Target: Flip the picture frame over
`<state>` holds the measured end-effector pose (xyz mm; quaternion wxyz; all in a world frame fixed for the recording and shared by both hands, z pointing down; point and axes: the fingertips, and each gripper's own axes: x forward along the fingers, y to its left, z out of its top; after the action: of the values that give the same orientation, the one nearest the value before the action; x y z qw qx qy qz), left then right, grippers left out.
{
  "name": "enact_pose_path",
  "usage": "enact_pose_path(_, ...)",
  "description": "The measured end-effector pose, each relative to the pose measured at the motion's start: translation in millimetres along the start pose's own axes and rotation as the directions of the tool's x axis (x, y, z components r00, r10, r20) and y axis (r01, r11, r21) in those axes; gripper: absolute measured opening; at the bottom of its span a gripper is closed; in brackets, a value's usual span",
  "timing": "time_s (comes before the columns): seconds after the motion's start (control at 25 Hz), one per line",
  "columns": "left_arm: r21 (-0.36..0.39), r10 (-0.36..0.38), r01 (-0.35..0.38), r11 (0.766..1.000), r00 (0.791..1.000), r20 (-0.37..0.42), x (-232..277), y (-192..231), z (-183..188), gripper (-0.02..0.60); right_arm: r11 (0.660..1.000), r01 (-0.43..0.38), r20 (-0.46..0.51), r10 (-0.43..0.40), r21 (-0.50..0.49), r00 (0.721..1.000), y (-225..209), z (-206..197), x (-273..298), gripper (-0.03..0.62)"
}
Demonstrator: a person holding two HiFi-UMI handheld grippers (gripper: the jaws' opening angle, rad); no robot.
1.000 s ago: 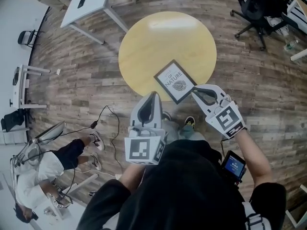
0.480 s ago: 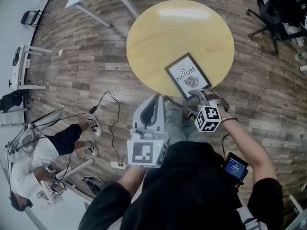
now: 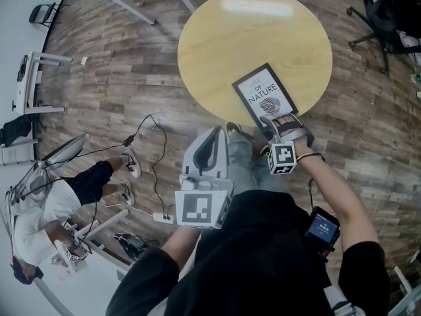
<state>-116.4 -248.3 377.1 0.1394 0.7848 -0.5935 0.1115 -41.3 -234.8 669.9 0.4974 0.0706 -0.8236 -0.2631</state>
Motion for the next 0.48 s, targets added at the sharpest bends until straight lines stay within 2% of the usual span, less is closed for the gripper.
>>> enact_pose_path(0.2, 0.002, -0.017, 0.017, 1.000, 1.000, -0.001, 1.3, -7.3, 1.9, 0.023, 1.000, -0.005, 0.025, 0.005, 0.021, 1.000, -0.1, 6.0, -12.7, 0.230)
enact_pose_path(0.48, 0.019, -0.028, 0.028, 0.999, 1.000, -0.013, -3.2, -7.5, -3.2, 0.023, 0.989, 0.017, 0.145, -0.039, 0.147, 0.989, -23.8, 38.6, -45.4, 0.182)
